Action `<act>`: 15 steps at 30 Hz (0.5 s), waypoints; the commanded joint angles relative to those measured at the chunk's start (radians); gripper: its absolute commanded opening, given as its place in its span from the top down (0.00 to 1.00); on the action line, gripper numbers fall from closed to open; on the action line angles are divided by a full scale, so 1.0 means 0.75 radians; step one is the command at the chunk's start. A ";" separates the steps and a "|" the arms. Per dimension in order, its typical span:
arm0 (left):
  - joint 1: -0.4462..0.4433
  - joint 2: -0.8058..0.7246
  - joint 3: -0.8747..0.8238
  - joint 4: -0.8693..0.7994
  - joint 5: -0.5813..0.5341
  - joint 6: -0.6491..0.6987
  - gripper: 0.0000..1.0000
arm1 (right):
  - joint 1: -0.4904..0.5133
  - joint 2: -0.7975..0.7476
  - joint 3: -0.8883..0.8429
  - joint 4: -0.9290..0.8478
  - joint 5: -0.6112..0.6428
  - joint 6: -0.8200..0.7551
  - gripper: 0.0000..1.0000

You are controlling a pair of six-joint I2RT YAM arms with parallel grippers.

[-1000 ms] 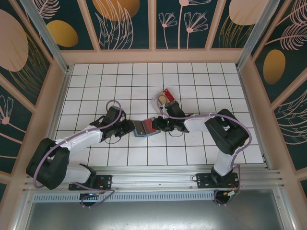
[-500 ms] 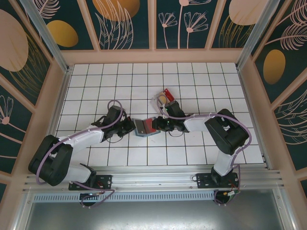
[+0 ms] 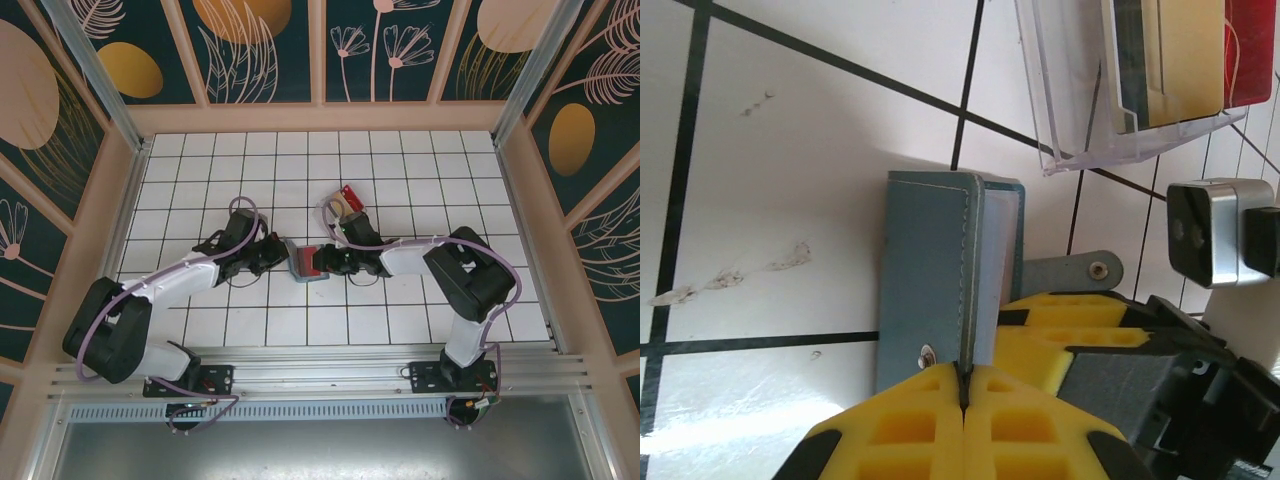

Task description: Put the credit cards into the card holder

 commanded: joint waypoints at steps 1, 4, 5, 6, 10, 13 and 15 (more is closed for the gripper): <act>-0.019 0.037 0.071 -0.016 0.016 0.034 1.00 | 0.019 0.060 0.011 -0.066 -0.007 -0.004 0.74; -0.035 0.076 0.085 0.004 0.022 0.029 1.00 | 0.021 0.058 0.010 -0.066 -0.007 -0.006 0.74; -0.042 0.086 0.084 0.015 0.024 0.027 1.00 | 0.021 0.053 0.012 -0.071 -0.005 -0.007 0.74; -0.045 0.096 0.082 0.022 0.024 0.025 1.00 | 0.021 0.051 0.011 -0.075 -0.003 -0.008 0.74; -0.049 0.112 0.075 0.035 0.020 0.026 1.00 | 0.019 0.047 0.011 -0.085 -0.002 -0.017 0.74; -0.049 0.100 0.074 0.010 -0.003 0.039 1.00 | 0.019 0.031 0.006 -0.086 -0.001 -0.015 0.74; -0.049 0.089 0.073 -0.010 -0.024 0.048 1.00 | 0.018 0.010 0.006 -0.097 0.002 -0.017 0.74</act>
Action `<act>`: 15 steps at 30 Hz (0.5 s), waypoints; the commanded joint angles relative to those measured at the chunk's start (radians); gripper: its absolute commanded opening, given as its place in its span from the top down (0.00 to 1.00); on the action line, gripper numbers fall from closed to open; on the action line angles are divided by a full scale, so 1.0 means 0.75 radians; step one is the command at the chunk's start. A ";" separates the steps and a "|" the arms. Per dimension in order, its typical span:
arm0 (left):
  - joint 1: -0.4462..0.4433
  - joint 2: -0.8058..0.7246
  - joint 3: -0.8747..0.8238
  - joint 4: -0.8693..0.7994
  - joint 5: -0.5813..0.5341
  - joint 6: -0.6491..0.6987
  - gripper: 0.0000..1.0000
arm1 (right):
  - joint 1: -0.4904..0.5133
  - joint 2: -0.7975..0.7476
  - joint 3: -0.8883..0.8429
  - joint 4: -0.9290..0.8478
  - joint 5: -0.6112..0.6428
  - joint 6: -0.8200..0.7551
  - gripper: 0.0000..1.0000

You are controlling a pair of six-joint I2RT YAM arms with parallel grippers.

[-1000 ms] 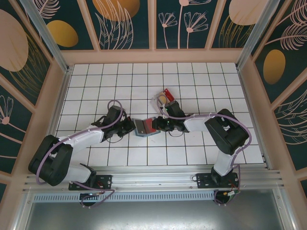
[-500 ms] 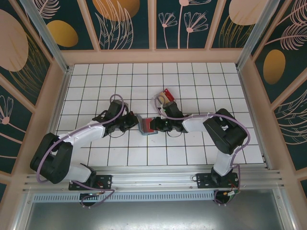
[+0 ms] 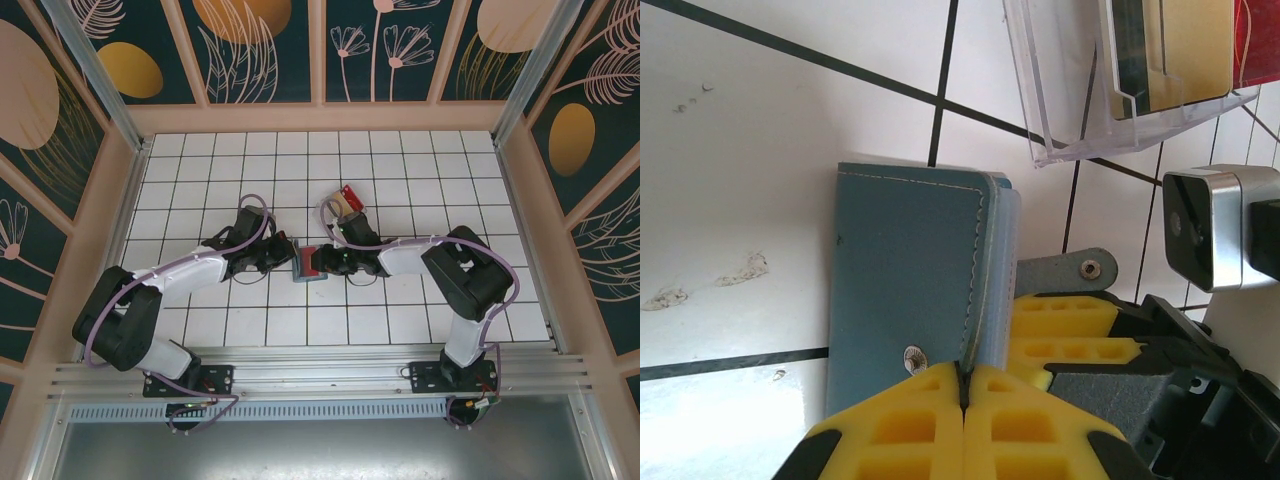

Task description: Put the credit cards into the card holder

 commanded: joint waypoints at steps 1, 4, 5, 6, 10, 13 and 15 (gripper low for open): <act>-0.008 -0.007 0.015 -0.029 -0.032 0.039 1.00 | 0.013 -0.016 -0.002 -0.108 0.010 -0.019 0.74; -0.008 -0.018 0.008 -0.042 -0.047 0.045 1.00 | 0.009 -0.069 0.005 -0.138 0.018 -0.026 0.73; -0.008 -0.018 0.008 -0.043 -0.046 0.046 1.00 | 0.007 -0.090 0.008 -0.150 0.022 -0.030 0.72; -0.008 -0.018 0.007 -0.043 -0.046 0.046 1.00 | 0.006 -0.109 0.011 -0.159 0.024 -0.032 0.72; -0.008 -0.014 0.013 -0.044 -0.045 0.051 1.00 | 0.003 -0.183 0.032 -0.172 0.007 -0.055 0.66; -0.008 -0.011 0.018 -0.047 -0.049 0.053 1.00 | 0.022 -0.201 0.073 -0.199 -0.012 -0.089 0.63; -0.007 -0.012 0.021 -0.047 -0.048 0.054 1.00 | 0.026 -0.195 0.090 -0.216 0.020 -0.094 0.62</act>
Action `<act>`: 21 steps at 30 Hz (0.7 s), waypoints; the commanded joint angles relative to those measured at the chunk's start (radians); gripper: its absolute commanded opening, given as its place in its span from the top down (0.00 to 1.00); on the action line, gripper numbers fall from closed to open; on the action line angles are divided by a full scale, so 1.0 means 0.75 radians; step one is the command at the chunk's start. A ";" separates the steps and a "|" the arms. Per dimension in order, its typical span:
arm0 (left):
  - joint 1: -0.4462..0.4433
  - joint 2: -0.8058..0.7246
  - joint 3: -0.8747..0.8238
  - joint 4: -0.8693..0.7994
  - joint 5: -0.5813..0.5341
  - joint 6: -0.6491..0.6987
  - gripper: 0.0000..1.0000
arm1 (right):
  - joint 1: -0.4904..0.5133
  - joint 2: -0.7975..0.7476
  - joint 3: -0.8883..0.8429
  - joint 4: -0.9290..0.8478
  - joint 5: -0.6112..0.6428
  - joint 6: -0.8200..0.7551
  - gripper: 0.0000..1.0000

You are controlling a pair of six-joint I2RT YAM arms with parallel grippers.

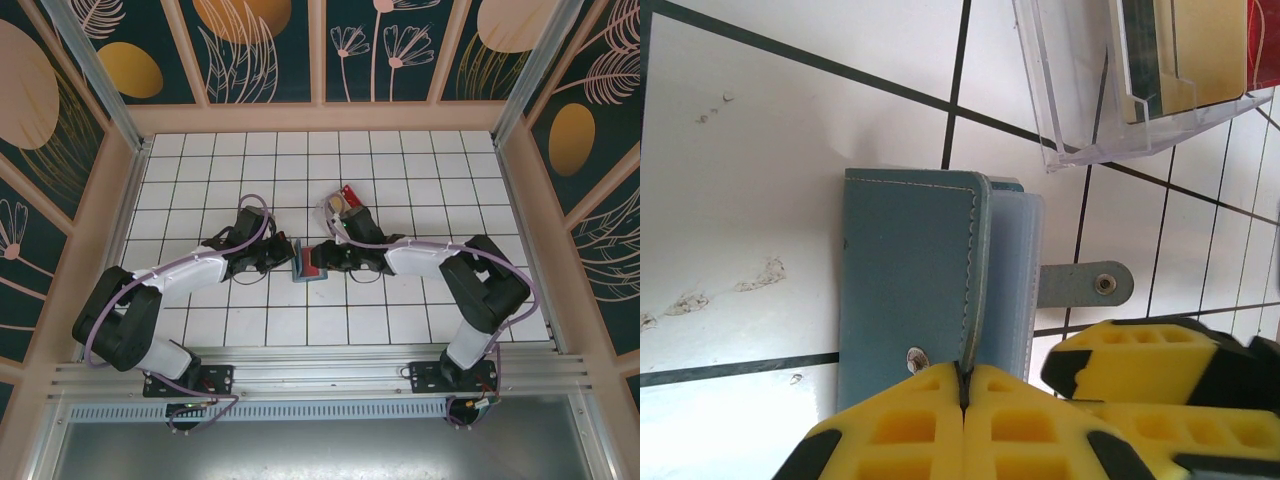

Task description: Put the credit cards into the card holder

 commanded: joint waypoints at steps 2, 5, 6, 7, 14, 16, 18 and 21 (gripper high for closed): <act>-0.006 -0.013 0.018 -0.034 -0.022 0.035 1.00 | 0.018 -0.006 0.070 -0.071 0.034 -0.056 0.62; -0.007 -0.021 0.011 -0.035 -0.024 0.033 1.00 | 0.021 0.034 0.090 -0.051 0.015 -0.040 0.62; -0.006 -0.025 0.009 -0.038 -0.026 0.032 1.00 | 0.025 0.045 0.097 -0.048 0.010 -0.038 0.62; -0.007 -0.029 0.005 -0.042 -0.028 0.031 1.00 | 0.029 0.053 0.108 -0.047 0.008 -0.037 0.62; -0.007 -0.025 0.003 -0.036 -0.028 0.032 1.00 | 0.050 0.100 0.163 -0.068 0.008 -0.052 0.62; -0.007 -0.025 0.005 -0.035 -0.030 0.033 1.00 | 0.050 0.121 0.168 -0.070 0.012 -0.054 0.62; -0.007 -0.025 0.005 -0.036 -0.030 0.031 1.00 | 0.050 0.139 0.166 -0.065 0.012 -0.050 0.62; -0.007 -0.025 0.000 -0.036 -0.030 0.034 1.00 | 0.051 0.147 0.156 -0.042 -0.002 -0.038 0.63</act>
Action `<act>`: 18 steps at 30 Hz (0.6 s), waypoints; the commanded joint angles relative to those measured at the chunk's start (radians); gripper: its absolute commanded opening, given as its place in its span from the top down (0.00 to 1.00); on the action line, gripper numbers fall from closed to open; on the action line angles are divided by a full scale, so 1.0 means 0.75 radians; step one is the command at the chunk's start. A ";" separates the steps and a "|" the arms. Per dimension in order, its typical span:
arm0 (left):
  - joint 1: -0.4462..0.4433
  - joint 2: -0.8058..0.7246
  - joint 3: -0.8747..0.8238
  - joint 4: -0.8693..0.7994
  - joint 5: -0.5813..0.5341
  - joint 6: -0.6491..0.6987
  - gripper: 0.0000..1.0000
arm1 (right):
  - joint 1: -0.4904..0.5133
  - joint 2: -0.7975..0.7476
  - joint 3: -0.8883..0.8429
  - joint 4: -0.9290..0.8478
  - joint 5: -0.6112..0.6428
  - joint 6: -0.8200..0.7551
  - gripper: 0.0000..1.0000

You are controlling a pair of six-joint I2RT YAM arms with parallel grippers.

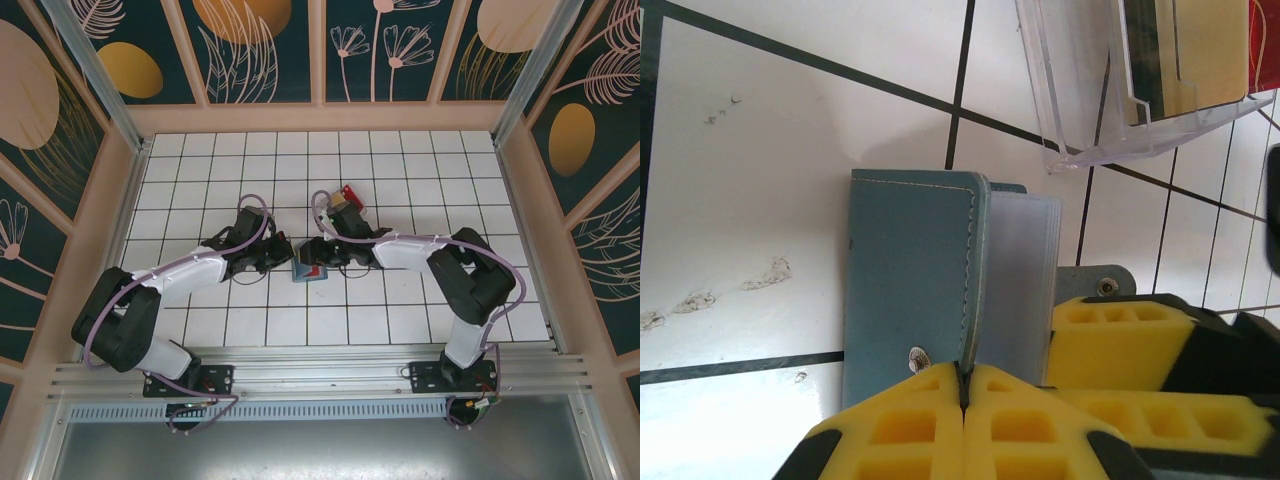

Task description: Put the credit cards into the card holder

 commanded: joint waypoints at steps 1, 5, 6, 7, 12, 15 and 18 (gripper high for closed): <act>-0.007 -0.017 -0.003 -0.026 -0.021 0.034 1.00 | 0.011 0.014 0.022 -0.001 -0.013 -0.012 0.63; -0.007 -0.014 -0.014 -0.019 -0.019 0.033 1.00 | 0.016 -0.033 0.033 -0.020 -0.013 -0.018 0.63; -0.007 -0.016 -0.014 -0.020 -0.019 0.032 1.00 | 0.015 -0.045 0.037 -0.026 -0.013 -0.020 0.62; -0.006 -0.019 -0.015 -0.020 -0.021 0.032 1.00 | 0.015 -0.060 0.040 -0.038 -0.001 -0.023 0.61; -0.007 -0.045 -0.033 -0.032 -0.042 0.032 1.00 | 0.010 -0.121 0.045 -0.143 0.147 -0.069 0.56; -0.007 -0.063 -0.066 -0.039 -0.054 0.031 1.00 | 0.004 -0.149 0.034 -0.165 0.186 -0.081 0.56; -0.007 -0.091 -0.113 -0.047 -0.073 0.027 1.00 | 0.011 -0.141 0.045 -0.160 0.161 -0.085 0.55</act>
